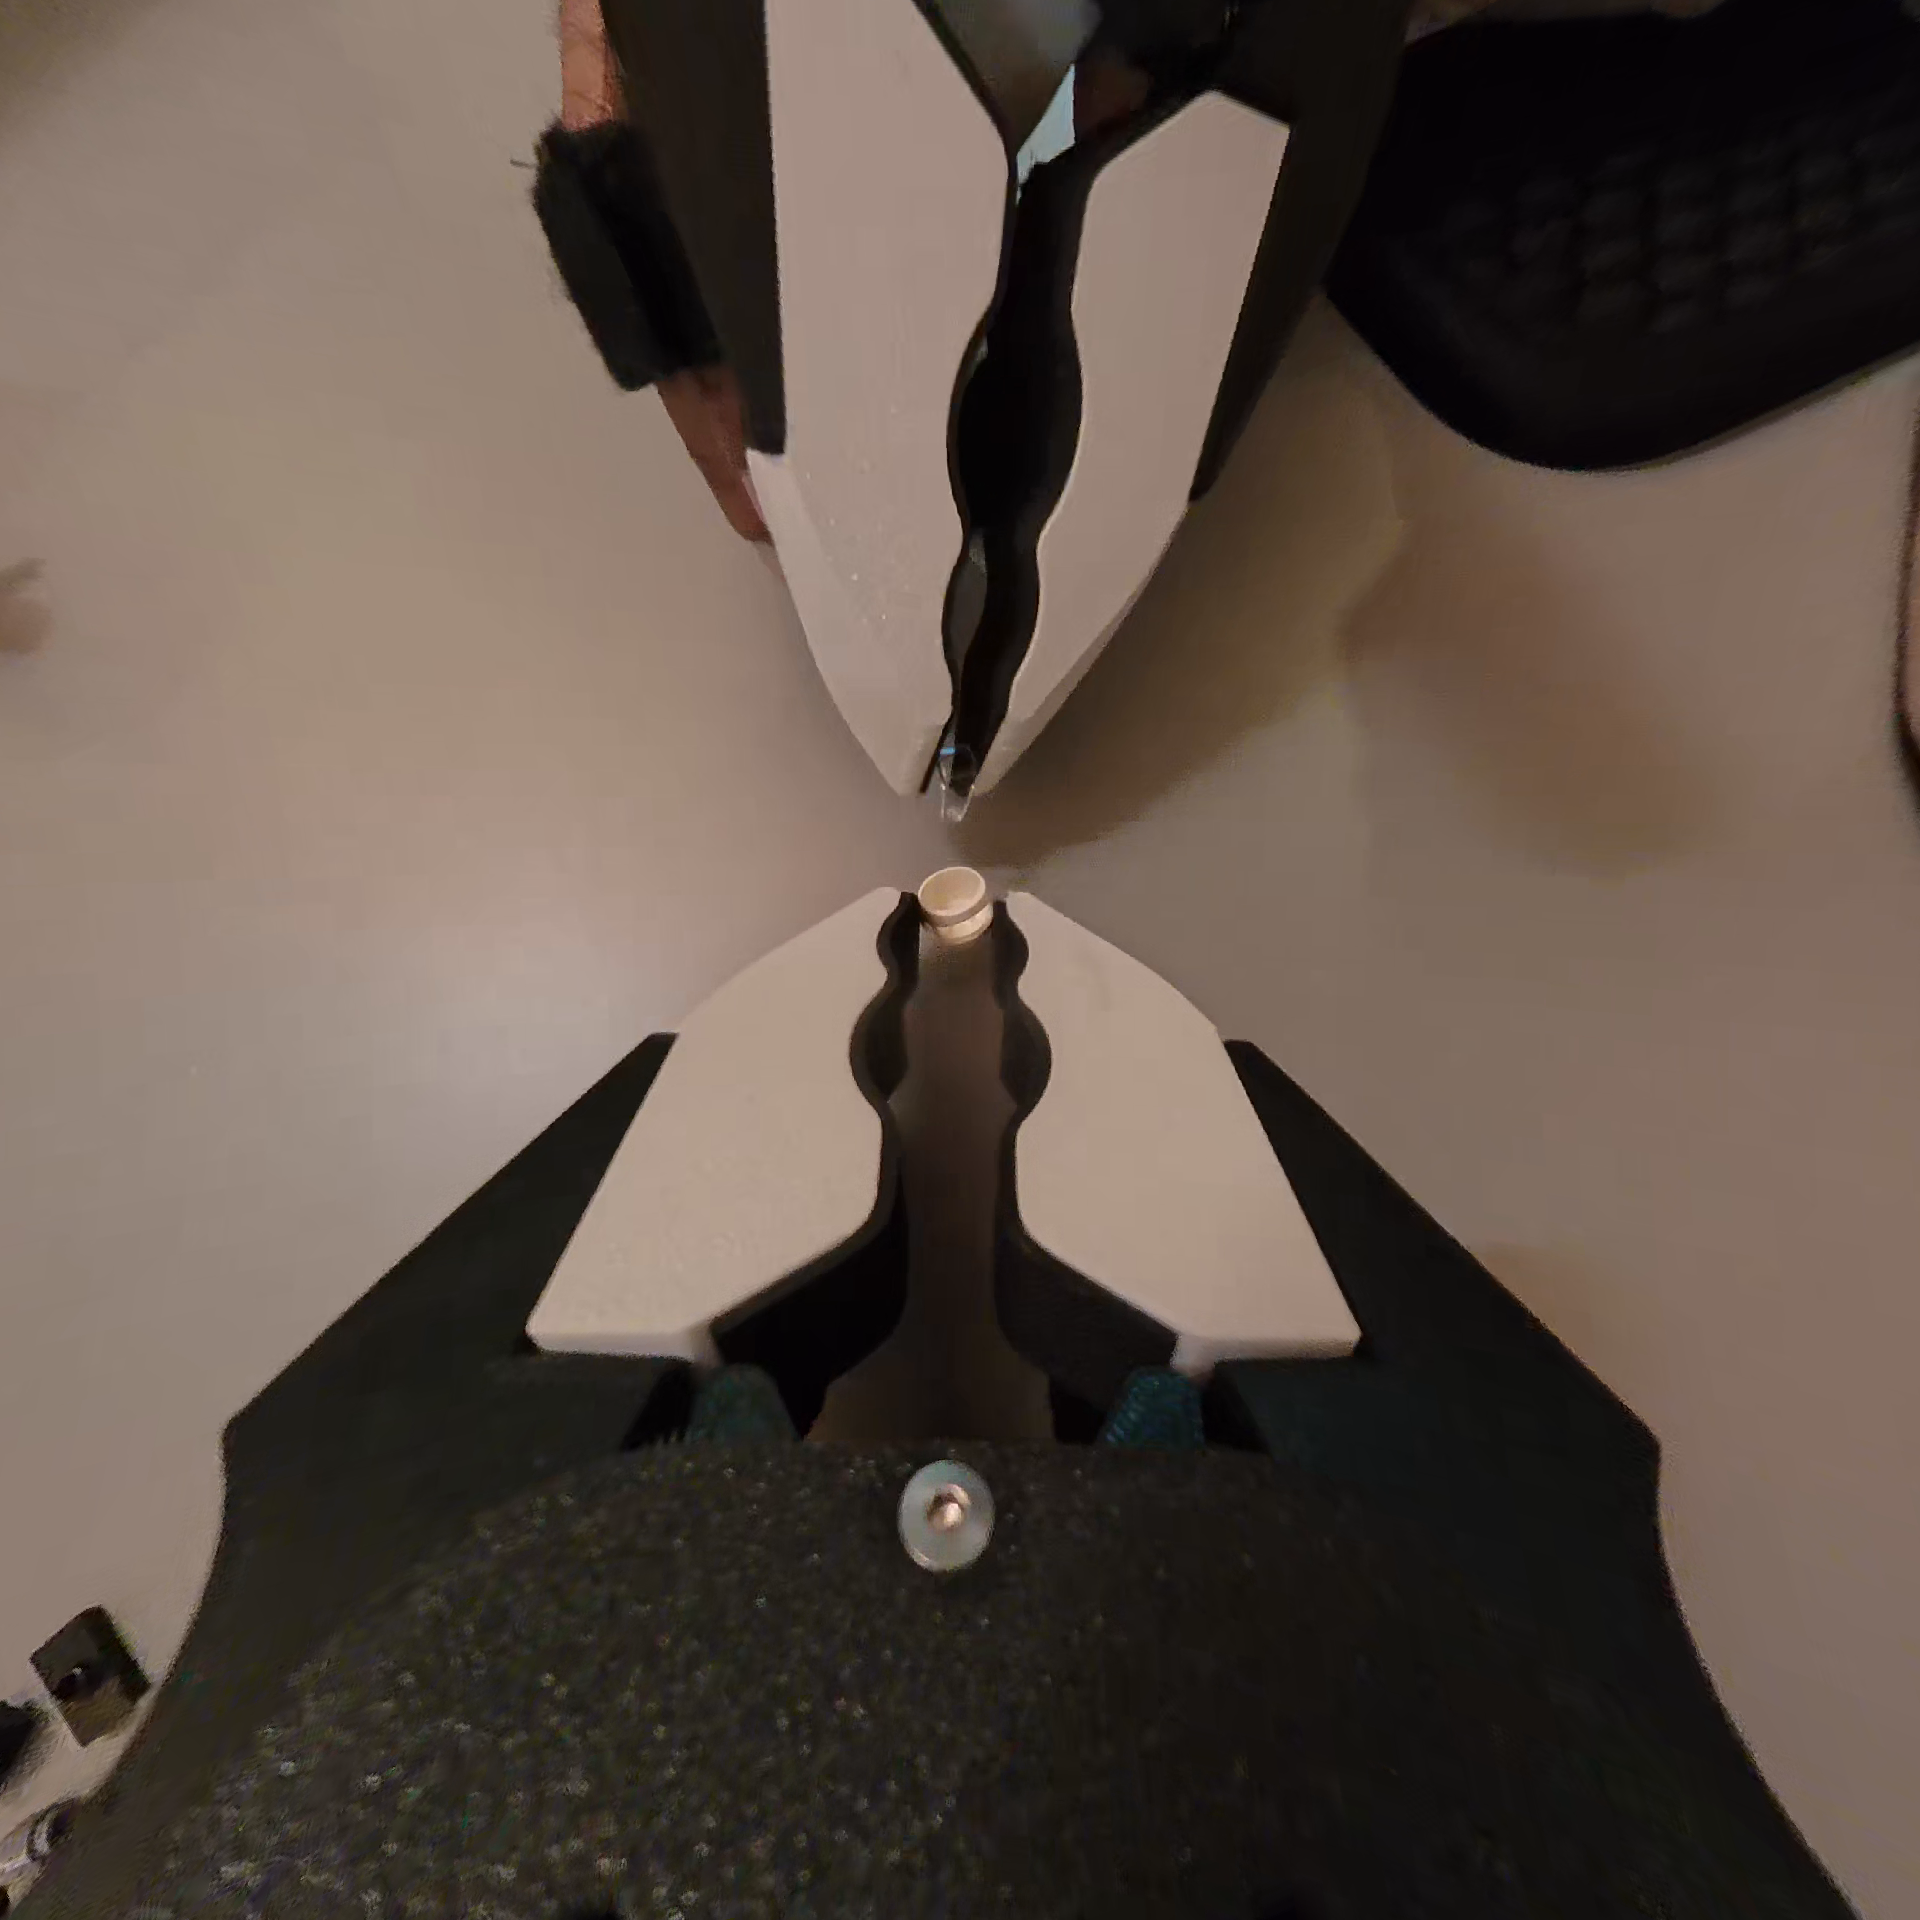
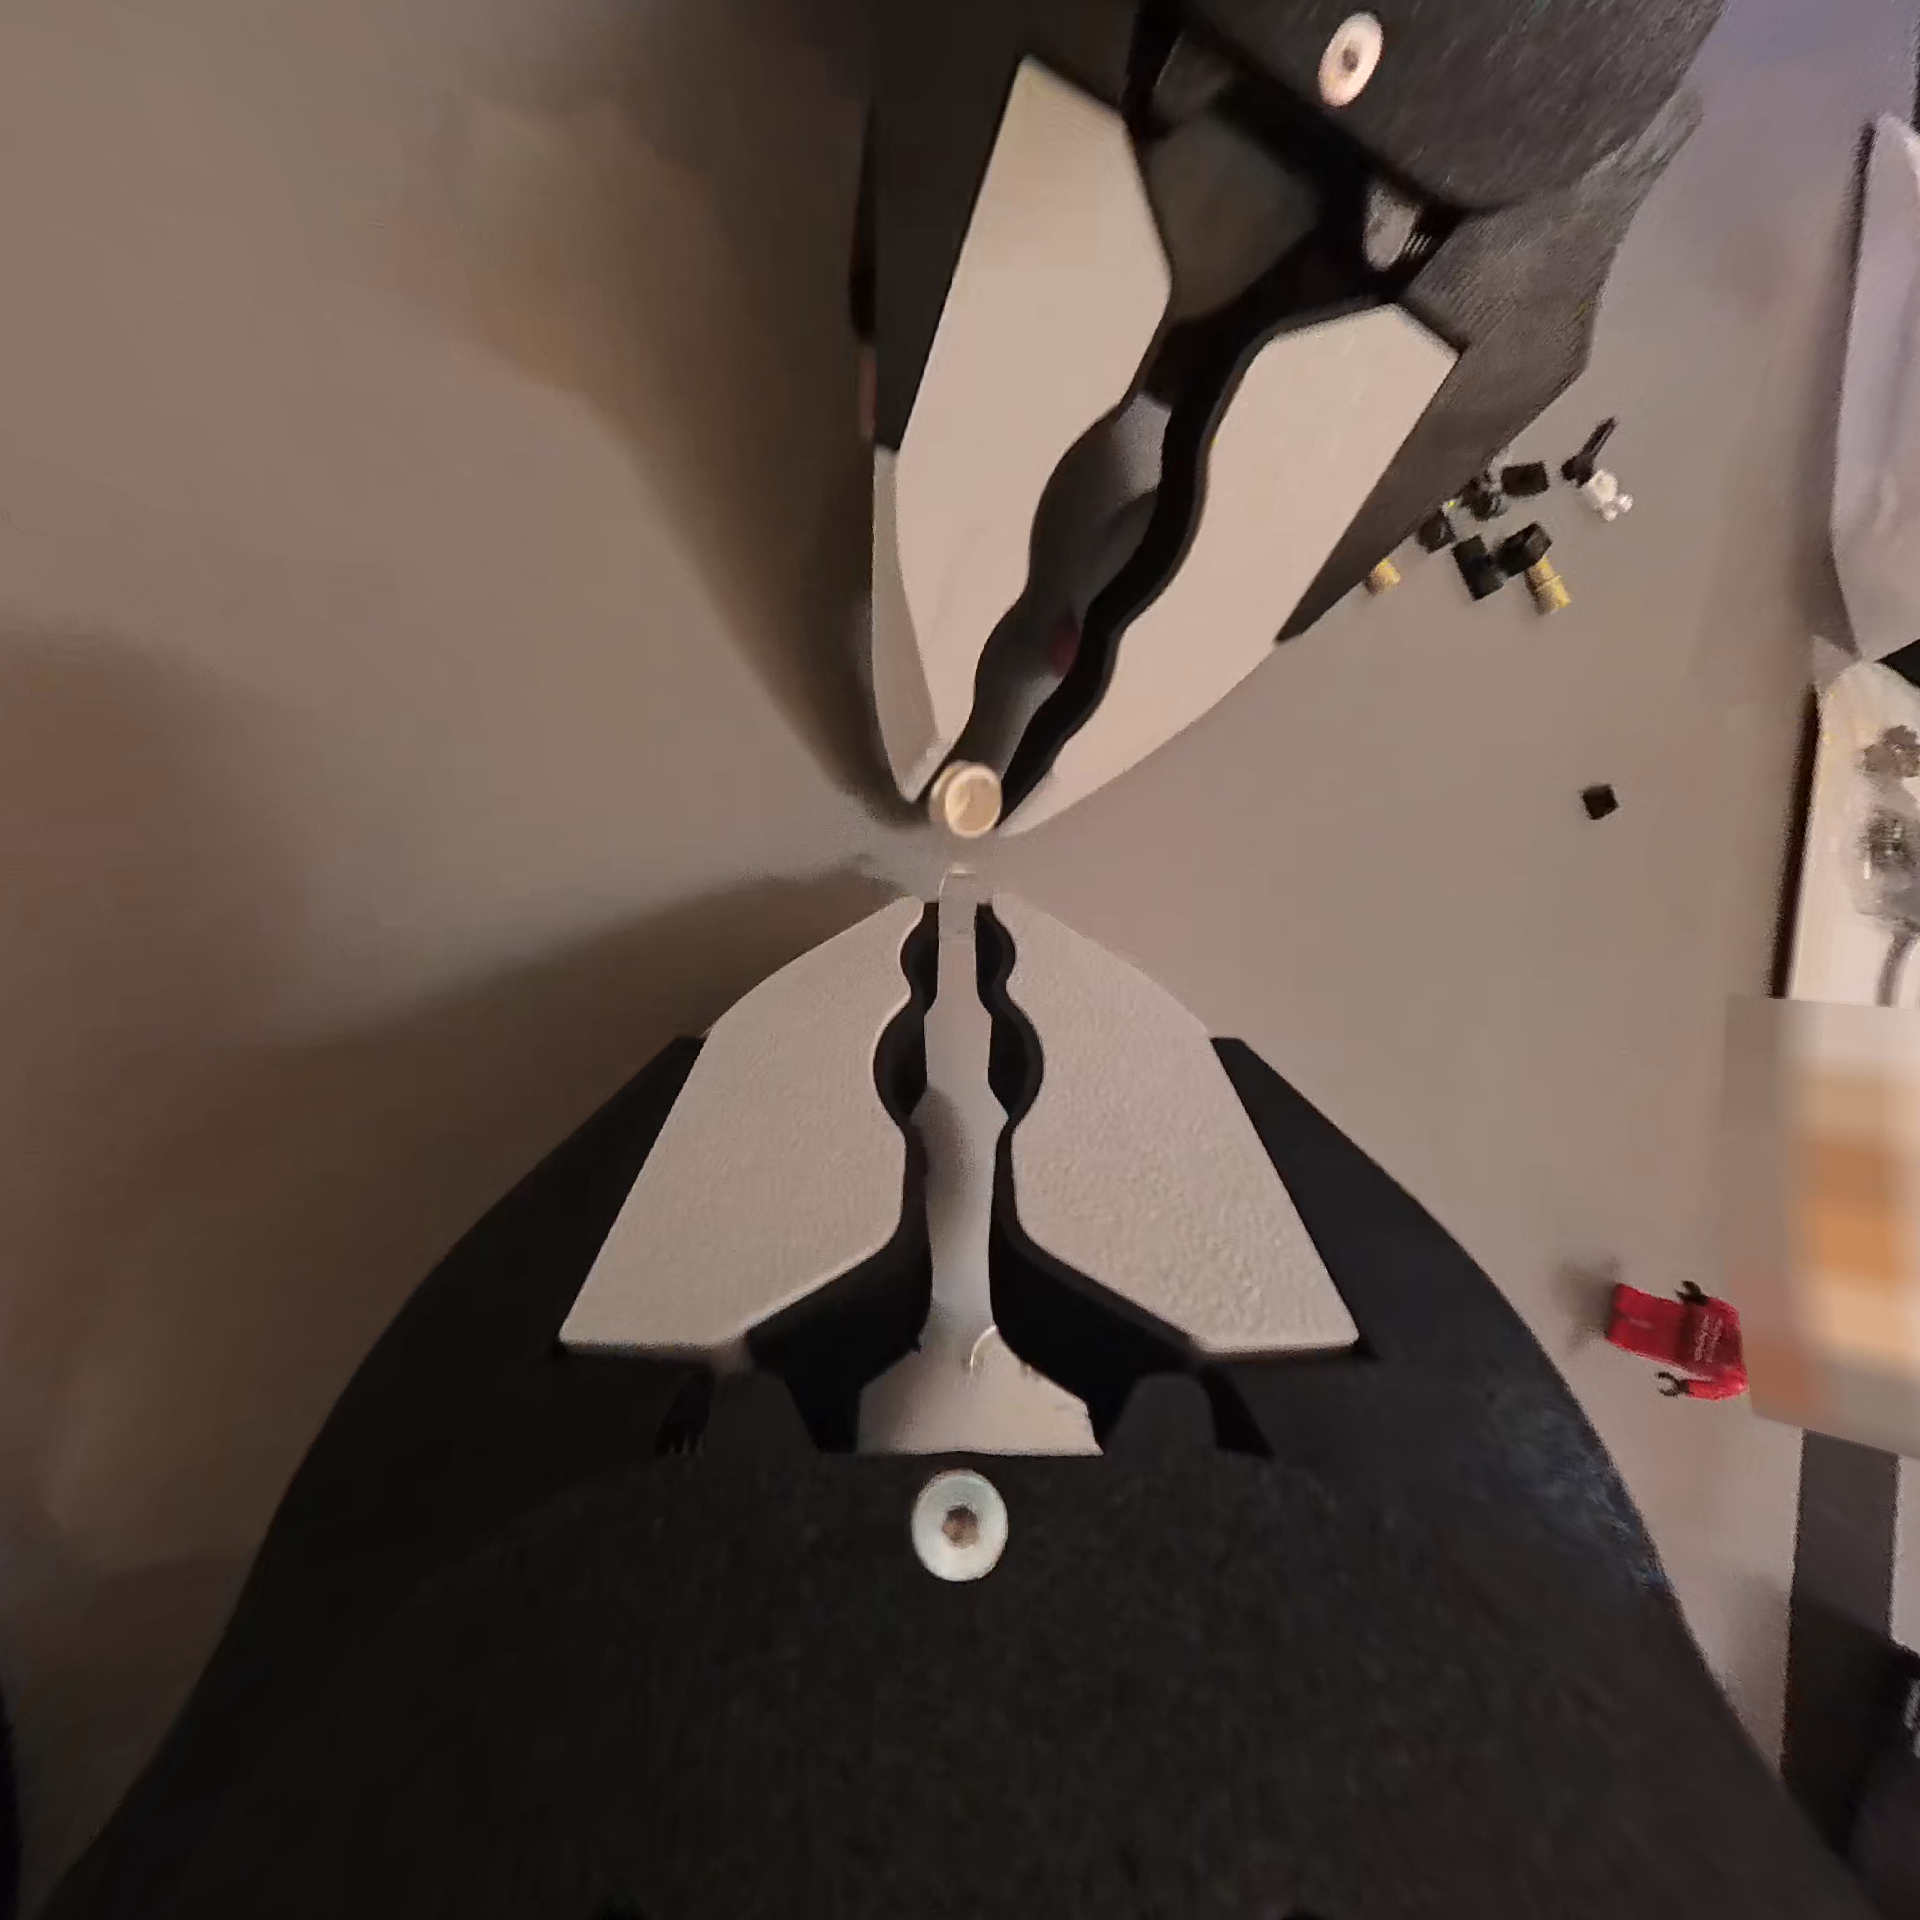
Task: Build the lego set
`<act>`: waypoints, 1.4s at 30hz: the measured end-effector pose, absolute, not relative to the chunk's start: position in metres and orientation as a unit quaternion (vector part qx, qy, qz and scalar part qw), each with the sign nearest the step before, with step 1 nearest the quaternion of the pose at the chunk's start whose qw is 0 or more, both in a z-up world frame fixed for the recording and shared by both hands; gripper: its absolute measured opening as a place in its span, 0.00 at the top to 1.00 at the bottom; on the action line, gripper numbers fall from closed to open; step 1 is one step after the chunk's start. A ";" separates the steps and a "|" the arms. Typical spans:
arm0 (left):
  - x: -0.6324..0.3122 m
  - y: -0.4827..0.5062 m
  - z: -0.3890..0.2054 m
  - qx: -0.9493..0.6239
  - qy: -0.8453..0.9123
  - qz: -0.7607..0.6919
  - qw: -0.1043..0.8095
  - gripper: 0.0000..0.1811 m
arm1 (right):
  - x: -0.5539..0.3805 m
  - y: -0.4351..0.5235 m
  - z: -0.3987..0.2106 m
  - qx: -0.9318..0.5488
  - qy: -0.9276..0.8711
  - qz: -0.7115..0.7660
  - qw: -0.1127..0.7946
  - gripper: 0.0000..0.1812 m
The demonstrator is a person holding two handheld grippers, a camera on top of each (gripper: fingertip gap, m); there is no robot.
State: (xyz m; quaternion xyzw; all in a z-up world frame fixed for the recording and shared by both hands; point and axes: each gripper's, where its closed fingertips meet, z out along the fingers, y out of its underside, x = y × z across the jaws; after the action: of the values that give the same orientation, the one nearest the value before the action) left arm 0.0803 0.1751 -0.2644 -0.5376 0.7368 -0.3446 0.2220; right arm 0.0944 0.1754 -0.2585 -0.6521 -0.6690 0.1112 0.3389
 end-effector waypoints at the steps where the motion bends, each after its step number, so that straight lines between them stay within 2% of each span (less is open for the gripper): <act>1: 0.078 0.175 -0.264 -0.537 0.737 -0.347 0.218 0.93 | 0.096 0.175 -0.261 -0.653 -0.671 0.103 0.335 0.96; 14: 0.071 0.171 -0.271 -0.534 0.748 -0.336 0.206 0.93 | 0.100 0.169 -0.275 -0.659 -0.698 0.058 0.273 0.96; 31: 0.059 0.169 -0.268 -0.528 0.754 -0.335 0.201 0.93 | 0.097 0.166 -0.278 -0.674 -0.716 0.097 0.154 0.95; 38: 0.058 0.168 -0.266 -0.525 0.754 -0.340 0.201 0.93 | 0.096 0.166 -0.272 -0.682 -0.707 0.098 0.161 0.92; 42: 0.057 0.162 -0.261 -0.520 0.749 -0.365 0.188 0.93 | 0.089 0.165 -0.249 -0.678 -0.691 0.115 0.225 0.92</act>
State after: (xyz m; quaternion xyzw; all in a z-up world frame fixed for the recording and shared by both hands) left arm 0.0568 0.1620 -0.2612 -0.5196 0.7492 -0.3651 0.1883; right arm 0.0892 0.1647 -0.2485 -0.6776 -0.6908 0.1148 0.2249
